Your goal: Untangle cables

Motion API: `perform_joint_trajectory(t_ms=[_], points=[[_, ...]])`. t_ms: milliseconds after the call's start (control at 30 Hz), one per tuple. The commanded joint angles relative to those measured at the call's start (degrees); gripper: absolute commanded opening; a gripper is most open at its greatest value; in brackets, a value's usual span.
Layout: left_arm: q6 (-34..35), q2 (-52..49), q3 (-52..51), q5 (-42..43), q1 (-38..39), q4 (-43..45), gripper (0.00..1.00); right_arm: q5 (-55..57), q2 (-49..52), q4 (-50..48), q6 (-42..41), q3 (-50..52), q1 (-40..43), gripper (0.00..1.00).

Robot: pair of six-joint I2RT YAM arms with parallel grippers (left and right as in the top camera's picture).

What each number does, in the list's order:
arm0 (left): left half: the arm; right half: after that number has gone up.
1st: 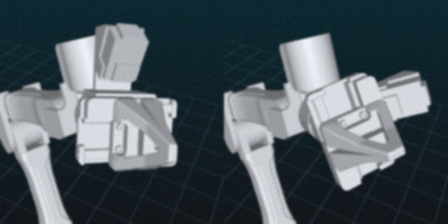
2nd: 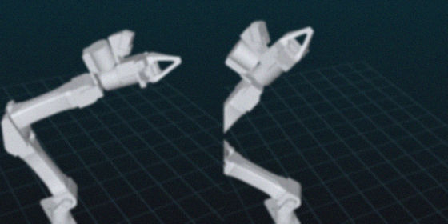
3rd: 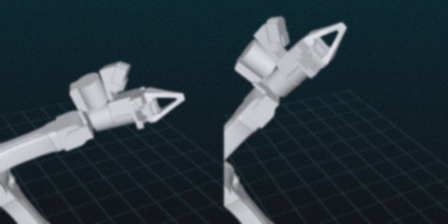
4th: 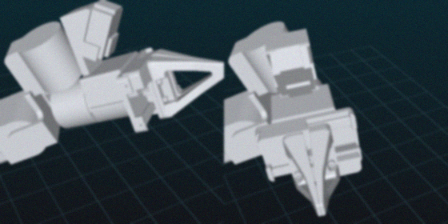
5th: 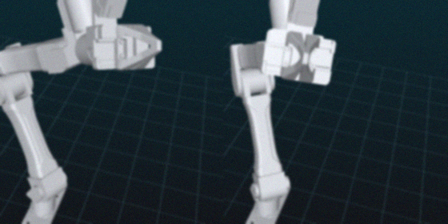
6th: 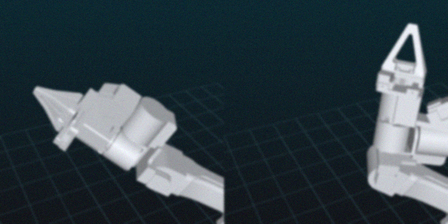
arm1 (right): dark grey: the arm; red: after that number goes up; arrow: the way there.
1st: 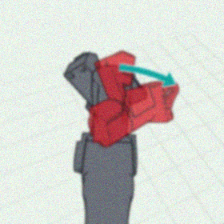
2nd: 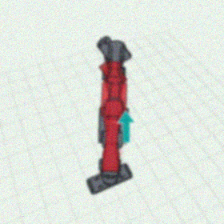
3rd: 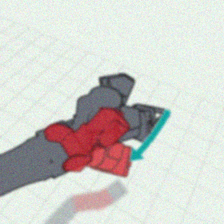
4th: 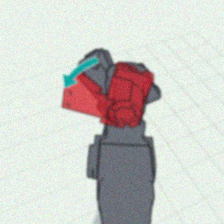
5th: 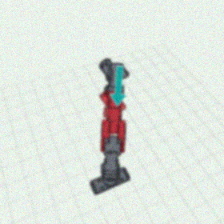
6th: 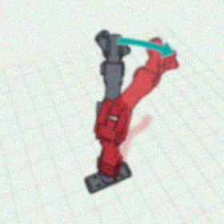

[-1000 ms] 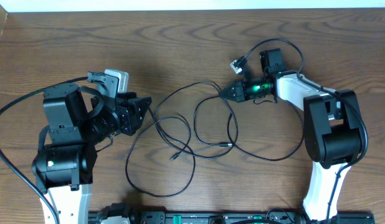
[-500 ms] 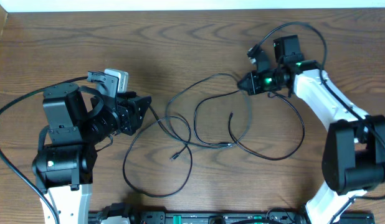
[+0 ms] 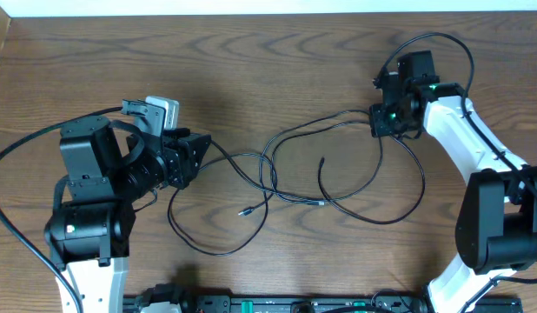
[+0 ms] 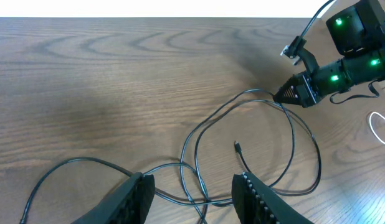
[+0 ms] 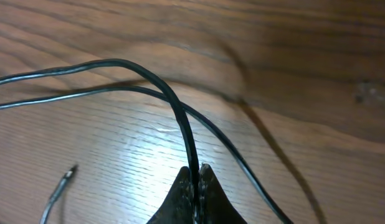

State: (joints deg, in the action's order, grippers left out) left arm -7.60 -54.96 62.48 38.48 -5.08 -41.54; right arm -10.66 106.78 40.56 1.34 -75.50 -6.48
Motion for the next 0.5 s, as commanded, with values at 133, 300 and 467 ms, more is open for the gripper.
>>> perform_joint_trajectory(t_ms=[133, 300, 467], points=[[-0.96, 0.37, 0.20, 0.50, 0.02, -0.07, 0.46, 1.77, 2.38, 0.68, 2.29, -0.68, 1.29, 0.01], [-0.96, 0.37, 0.20, 0.50, 0.02, -0.04, 0.46, 2.29, 3.21, 0.83, 3.21, -0.66, 1.31, 0.01], [-0.96, 0.37, 0.20, 0.50, 0.02, -0.02, 0.46, 3.26, 4.07, 0.85, 4.11, -0.66, 1.31, 0.01]])
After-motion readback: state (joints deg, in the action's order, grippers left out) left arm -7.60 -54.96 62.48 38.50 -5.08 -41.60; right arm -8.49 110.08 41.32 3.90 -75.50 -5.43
